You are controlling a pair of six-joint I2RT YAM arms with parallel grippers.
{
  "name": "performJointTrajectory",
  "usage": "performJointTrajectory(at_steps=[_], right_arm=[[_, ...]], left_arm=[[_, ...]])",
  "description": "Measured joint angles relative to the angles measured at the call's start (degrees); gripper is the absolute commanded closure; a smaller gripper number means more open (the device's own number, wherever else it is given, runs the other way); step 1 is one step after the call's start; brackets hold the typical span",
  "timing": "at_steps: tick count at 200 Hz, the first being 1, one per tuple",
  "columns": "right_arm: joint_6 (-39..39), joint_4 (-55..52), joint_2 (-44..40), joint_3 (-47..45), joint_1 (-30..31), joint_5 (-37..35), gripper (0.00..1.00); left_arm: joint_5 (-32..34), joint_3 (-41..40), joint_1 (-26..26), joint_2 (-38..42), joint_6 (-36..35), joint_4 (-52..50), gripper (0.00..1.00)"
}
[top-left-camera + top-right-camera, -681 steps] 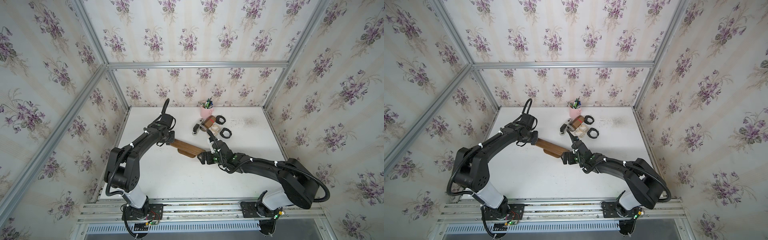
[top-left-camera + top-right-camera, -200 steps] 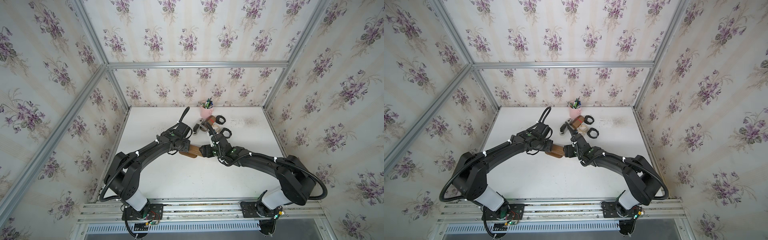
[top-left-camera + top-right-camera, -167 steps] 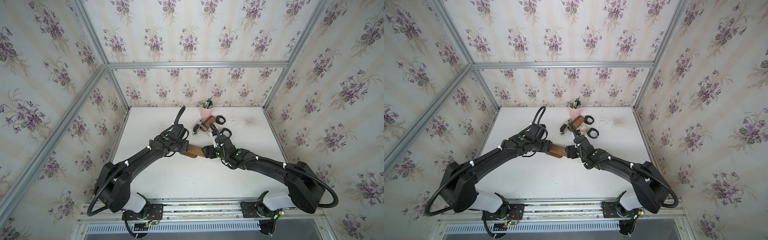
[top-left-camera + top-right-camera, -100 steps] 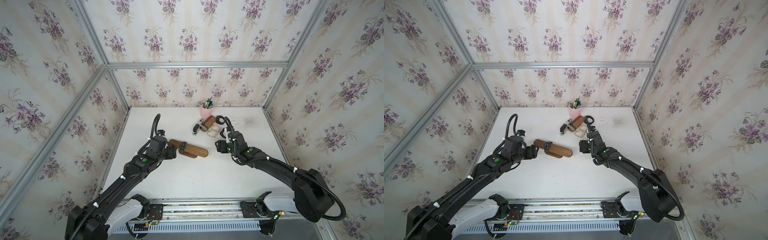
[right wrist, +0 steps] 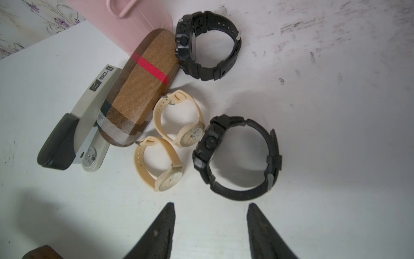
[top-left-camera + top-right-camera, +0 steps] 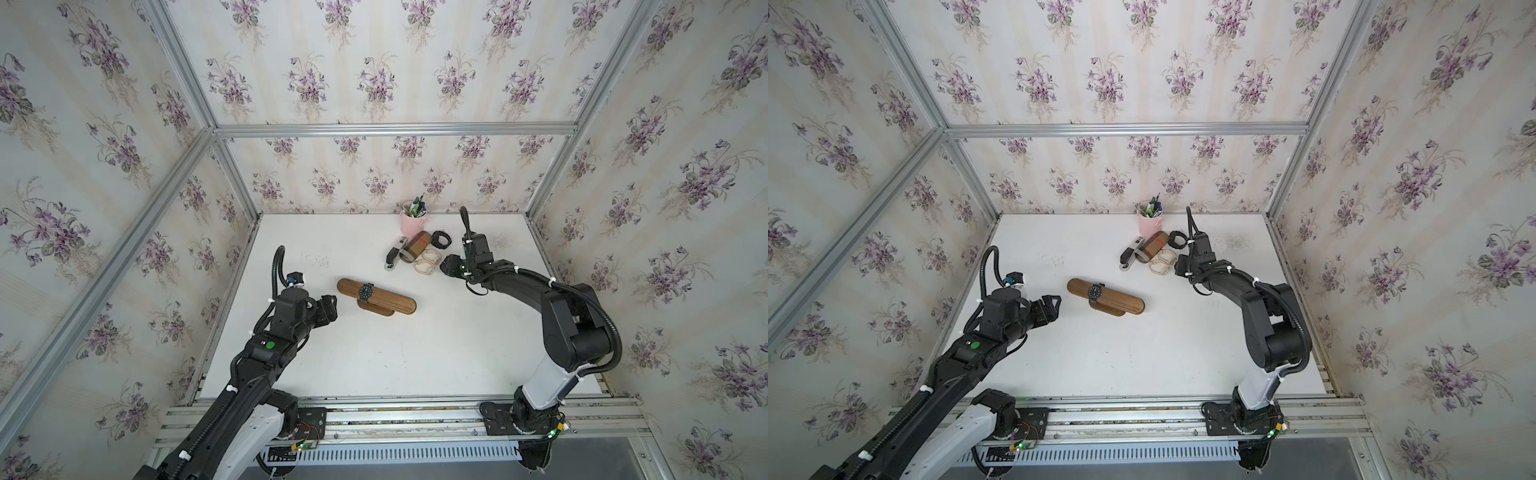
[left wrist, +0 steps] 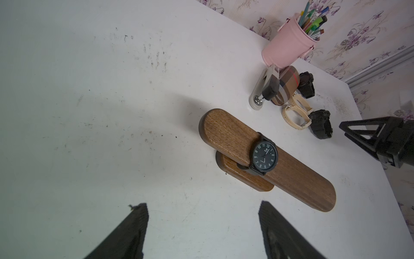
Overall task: Place watch on stand
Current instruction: Pick up the watch at the center of the board.
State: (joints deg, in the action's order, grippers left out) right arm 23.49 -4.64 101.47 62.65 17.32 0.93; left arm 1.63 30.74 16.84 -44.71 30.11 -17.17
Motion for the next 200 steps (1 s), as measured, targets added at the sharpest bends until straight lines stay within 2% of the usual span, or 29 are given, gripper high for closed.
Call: performJointTrajectory(at_steps=[40, 87, 148, 200], right_arm=[[1.36, -2.1, 8.17, 8.68, -1.64, 1.22, 0.49], [3.52, -4.9, 13.99, 14.75, -1.64, 1.25, 0.57], [3.85, -6.51, 12.24, 13.16, -0.98, -1.62, 0.52], [2.91, -7.15, 9.31, 12.2, 3.5, -6.4, 0.5]], left_arm=[[-1.05, -0.63, -0.04, -1.14, -0.02, 1.29, 0.21], [-1.25, -0.94, -0.09, -1.07, -0.07, 1.66, 0.2], [-1.46, -1.01, -0.09, -0.98, -0.28, 1.66, 0.2], [-1.46, -1.46, -0.09, -0.79, -0.17, 2.12, 0.19]])
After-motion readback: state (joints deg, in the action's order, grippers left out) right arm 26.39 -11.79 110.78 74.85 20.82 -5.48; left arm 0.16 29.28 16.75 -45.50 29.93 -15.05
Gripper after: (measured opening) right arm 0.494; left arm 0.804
